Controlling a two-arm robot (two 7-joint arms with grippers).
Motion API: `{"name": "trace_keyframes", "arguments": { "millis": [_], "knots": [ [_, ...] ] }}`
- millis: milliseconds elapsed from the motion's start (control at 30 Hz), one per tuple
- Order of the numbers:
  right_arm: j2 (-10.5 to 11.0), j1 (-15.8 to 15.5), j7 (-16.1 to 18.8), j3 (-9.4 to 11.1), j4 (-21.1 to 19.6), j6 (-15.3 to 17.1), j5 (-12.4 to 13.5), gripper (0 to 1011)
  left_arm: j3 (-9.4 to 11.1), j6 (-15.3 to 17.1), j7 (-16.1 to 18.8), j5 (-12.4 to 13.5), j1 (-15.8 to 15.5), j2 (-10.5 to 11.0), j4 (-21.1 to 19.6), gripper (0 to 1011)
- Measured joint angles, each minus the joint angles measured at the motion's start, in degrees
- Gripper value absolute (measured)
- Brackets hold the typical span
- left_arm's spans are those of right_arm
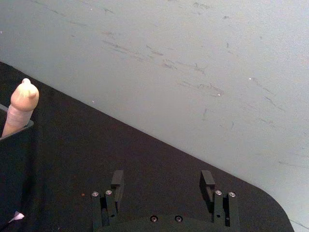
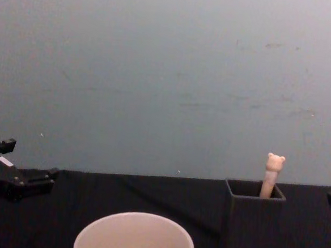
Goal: Pick up the stirring spoon with one hand, stir inside the cup, then place it back in its original position.
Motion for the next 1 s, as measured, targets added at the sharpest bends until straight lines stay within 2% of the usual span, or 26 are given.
{"name": "trace_keyframes", "arguments": {
  "millis": [1000],
  "knots": [
    [0.00, 0.00, 0.00, 0.00, 0.00, 0.00, 0.00, 1003, 0.00, 0.00, 0.00, 0.00, 0.00, 0.00, 0.00, 1001]
  ]
}}
